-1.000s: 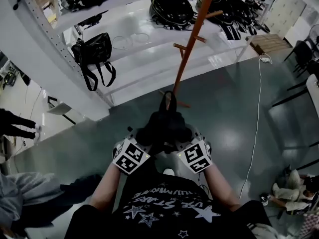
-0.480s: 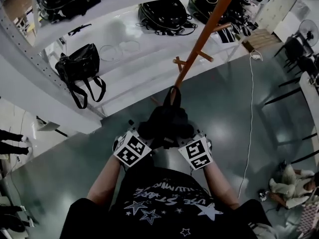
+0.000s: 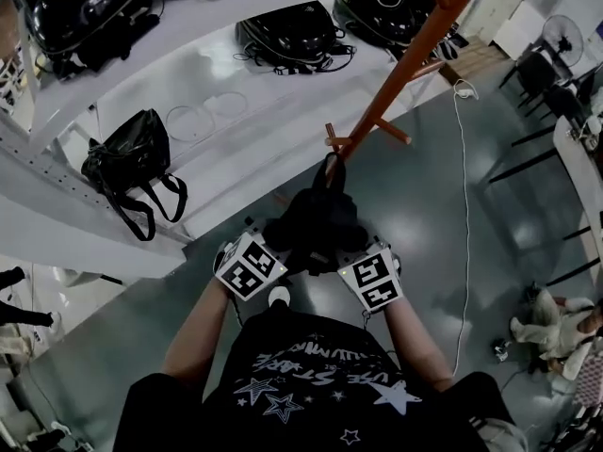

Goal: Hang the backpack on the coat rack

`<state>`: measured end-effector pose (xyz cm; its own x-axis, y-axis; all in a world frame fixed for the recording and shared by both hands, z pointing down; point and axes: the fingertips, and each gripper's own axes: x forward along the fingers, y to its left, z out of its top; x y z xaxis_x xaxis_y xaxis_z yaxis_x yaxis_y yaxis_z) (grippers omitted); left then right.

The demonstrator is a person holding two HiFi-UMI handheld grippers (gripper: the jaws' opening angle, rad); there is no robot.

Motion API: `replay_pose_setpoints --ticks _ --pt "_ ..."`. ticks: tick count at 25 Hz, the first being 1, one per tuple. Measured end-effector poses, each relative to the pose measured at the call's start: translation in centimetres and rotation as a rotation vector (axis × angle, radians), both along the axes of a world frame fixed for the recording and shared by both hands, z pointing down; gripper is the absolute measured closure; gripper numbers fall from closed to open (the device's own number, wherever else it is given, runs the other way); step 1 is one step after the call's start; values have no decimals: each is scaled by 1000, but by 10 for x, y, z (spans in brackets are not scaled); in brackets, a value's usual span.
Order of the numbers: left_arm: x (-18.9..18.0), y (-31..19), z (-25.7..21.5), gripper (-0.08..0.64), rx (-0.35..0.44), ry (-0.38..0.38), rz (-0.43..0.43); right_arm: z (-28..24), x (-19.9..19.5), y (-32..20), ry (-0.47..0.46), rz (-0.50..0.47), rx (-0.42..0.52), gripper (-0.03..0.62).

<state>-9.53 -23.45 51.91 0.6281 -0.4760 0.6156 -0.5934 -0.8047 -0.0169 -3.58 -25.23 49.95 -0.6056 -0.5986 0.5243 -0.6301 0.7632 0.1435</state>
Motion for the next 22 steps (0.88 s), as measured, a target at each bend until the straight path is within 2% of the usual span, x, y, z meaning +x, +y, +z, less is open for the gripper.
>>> replay_pose_setpoints --ticks 11,16,22 --pt "-16 -69 29 492 -77 32 104 29 -14 -61 14 137 -68 499" --pt "-16 -81 43 492 -117 56 148 41 -14 -70 19 193 -97 500" --pt "-13 -90 57 492 -149 39 207 56 -10 -75 -2 254 -137 502"
